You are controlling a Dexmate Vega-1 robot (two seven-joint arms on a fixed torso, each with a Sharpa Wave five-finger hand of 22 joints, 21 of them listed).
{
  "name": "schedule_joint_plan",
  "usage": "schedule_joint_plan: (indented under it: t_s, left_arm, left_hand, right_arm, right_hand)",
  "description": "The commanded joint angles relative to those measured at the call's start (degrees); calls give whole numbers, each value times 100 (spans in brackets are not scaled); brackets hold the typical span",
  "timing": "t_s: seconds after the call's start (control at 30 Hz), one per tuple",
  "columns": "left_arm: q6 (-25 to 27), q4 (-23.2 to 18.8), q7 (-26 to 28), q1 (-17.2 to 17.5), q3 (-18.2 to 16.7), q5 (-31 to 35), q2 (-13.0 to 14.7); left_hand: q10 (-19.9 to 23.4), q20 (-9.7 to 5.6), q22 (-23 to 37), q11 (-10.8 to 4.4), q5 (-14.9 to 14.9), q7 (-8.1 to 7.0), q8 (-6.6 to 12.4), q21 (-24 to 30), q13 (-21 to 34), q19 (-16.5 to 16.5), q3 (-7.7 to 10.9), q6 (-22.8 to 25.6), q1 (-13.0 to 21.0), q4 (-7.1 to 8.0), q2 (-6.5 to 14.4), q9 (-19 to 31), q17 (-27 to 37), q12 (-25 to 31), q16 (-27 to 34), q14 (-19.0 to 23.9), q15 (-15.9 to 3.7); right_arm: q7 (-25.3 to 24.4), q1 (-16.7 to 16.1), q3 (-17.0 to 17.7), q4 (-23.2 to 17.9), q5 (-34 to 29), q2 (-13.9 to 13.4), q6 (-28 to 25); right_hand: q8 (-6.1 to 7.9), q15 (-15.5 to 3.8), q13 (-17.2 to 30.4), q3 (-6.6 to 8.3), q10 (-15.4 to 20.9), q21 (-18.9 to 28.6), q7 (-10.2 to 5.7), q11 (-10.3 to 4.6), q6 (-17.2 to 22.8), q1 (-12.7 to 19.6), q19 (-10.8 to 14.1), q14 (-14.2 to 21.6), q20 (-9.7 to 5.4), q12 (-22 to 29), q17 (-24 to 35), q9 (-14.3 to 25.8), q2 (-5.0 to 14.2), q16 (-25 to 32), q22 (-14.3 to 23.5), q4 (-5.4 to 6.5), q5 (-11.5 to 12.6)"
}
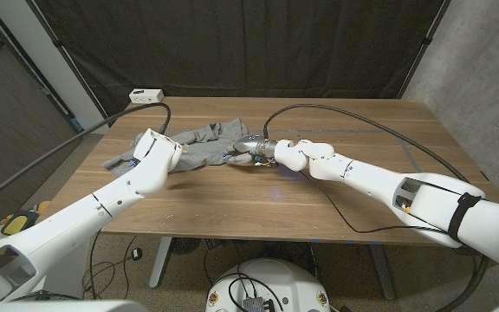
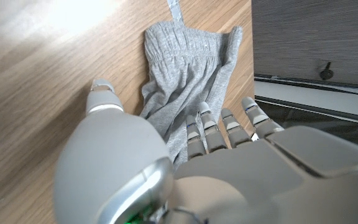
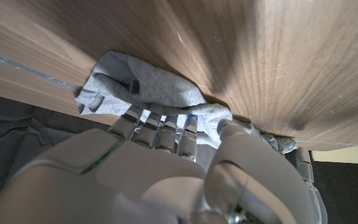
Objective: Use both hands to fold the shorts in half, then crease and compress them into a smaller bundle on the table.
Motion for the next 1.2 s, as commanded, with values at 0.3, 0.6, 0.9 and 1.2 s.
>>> schedule_joint_plan:
  t_s: [0.3,0.6,0.9,1.2]
  left_arm:
    - [314,741,1828,1015,-66,1171,-423]
    - [841,1335,2944,1218,106,1550,-644]
    - [926,1571,3527,1209,93,1583,-568]
    - [856,1789,4251,1107,146,1347,-243]
  left_hand:
    - [76,2,28,58,40,247,163,104,-48,385,-16,-176,-19,118,443,-23,-7,165,120,282,-54]
    - [1138,-218,40,-443,-123,162,316,240,-128,838,426,479,965,-392,957,-36,-37,461,204,1168,-406]
    - [2068,-544,120,-740,-507,-58,388,543,-147,1222,1448,1215,2751,-927,1669,-16,-50,586,195,2145,-1068]
    - [3117,-835,204,-988,-509,-478,826,1069,22,1667,1767,2978,3023,-779,1737,45,116,921,483,3495,-1524]
  right_arm:
    - [71,-98,97,-142,61,-122,33]
    - [33,-48,98,2,54,-77,98]
    - [-8,27,75,212,92,-8,217]
    - [-56,82,57,362,133,24,325]
  right_hand:
    - [10,-361,26,92,48,13,34,-49,82,26,49,69,21,-11,-18,12,-16,-30,11,-17,50]
    - [7,-360,25,121,59,8,45,-48,95,31,44,75,27,-15,-31,11,-36,-43,10,-37,53]
    - [2,-362,25,143,67,5,47,-48,104,22,43,75,31,-20,-38,11,-49,-53,9,-43,52]
    - [0,-366,26,162,70,3,52,-38,115,13,45,80,31,-26,-43,11,-59,-61,9,-48,52]
